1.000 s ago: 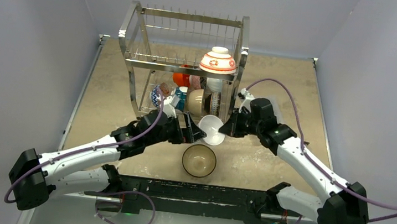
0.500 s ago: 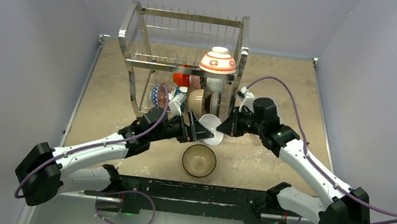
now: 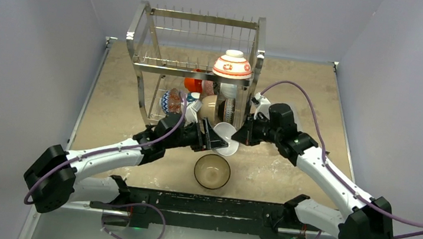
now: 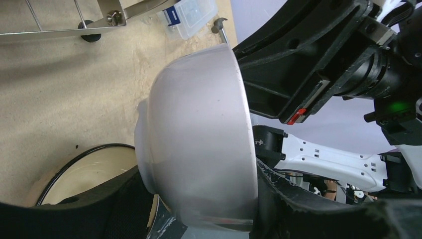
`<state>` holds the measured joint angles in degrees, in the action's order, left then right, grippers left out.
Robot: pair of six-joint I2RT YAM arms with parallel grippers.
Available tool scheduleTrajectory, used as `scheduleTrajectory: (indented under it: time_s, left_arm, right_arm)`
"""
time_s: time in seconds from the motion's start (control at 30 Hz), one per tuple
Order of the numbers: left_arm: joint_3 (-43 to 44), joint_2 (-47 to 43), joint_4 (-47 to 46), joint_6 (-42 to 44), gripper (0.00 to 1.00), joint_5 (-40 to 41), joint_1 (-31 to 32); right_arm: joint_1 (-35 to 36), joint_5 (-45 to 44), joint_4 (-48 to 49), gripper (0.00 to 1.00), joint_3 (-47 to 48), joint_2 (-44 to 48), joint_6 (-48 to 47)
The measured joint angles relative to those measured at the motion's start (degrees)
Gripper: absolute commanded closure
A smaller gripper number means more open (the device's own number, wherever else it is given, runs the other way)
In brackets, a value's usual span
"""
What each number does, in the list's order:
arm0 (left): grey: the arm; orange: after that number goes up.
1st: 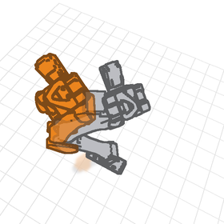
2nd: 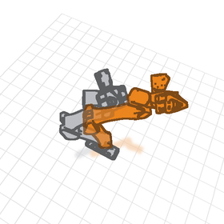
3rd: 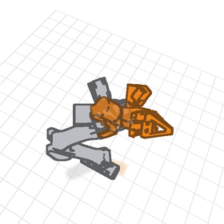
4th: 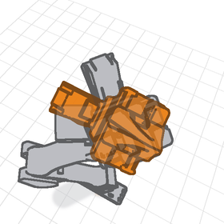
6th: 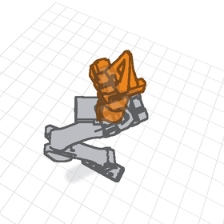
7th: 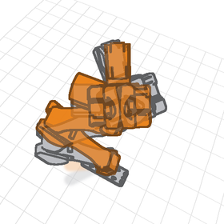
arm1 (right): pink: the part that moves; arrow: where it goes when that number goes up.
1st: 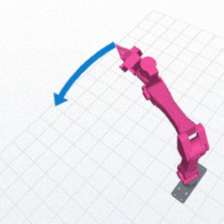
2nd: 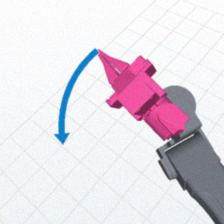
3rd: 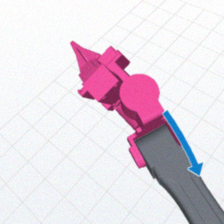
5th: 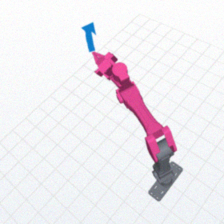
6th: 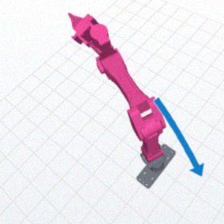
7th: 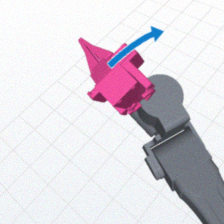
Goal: Load the bowls into the dish rack
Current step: Pick up the bowl from the center of the board.
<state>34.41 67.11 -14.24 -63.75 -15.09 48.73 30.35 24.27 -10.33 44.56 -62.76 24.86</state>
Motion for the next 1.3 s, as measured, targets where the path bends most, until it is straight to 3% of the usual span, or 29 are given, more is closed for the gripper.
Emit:
scheduleTrajectory:
  time_s: [0.2, 0.3, 0.47, 0.63, 0.77, 0.83, 0.9, 1.13, 1.3]
  left_arm:
    - [0.0, 0.3, 0.1, -0.4, 0.62, 0.1, -0.1]
    - [0.0, 0.3, 0.1, -0.3, 0.82, 0.1, -0.1]
    - [0.0, 0.3, 0.5, -0.3, 1.0, 0.4, -0.1]
    - [0.0, 0.5, 1.0, -0.2, 0.99, 0.4, -0.1]
    - [0.0, 0.5, 1.0, -0.2, 0.56, 0.4, -0.2]
    - [0.0, 0.5, 1.0, -0.2, 0.41, 0.4, -0.3]
    - [0.0, 0.5, 1.0, -0.2, 0.34, 0.4, -0.3]
    - [0.0, 0.5, 0.0, -0.2, 0.32, 0.6, -0.4]
    - [0.0, 0.5, -0.5, -0.5, 0.57, 0.5, -0.7]
  right_arm:
    - [0.0, -0.1, 0.0, 1.0, 0.2, 0.0, -1.0]
    - [0.0, -0.1, 0.0, 0.97, 0.2, 0.0, -1.0]
    - [-0.1, 0.5, 0.4, 0.87, 0.2, -0.7, -0.9]
    - [-0.2, 1.2, 0.3, 0.91, 0.2, -1.5, -0.8]
    - [-0.3, 1.2, 0.3, 0.96, 0.2, -1.5, -0.9]
    - [-0.3, 1.2, 0.3, 0.97, 0.2, -1.5, -0.9]
    - [-0.3, 1.2, 0.3, 1.0, 0.2, -1.5, -0.9]
    - [-0.1, 2.4, 0.4, 1.0, 0.2, -1.8, -0.9]
    - [-0.1, 2.4, 0.4, 0.99, 0.2, -1.8, -0.9]
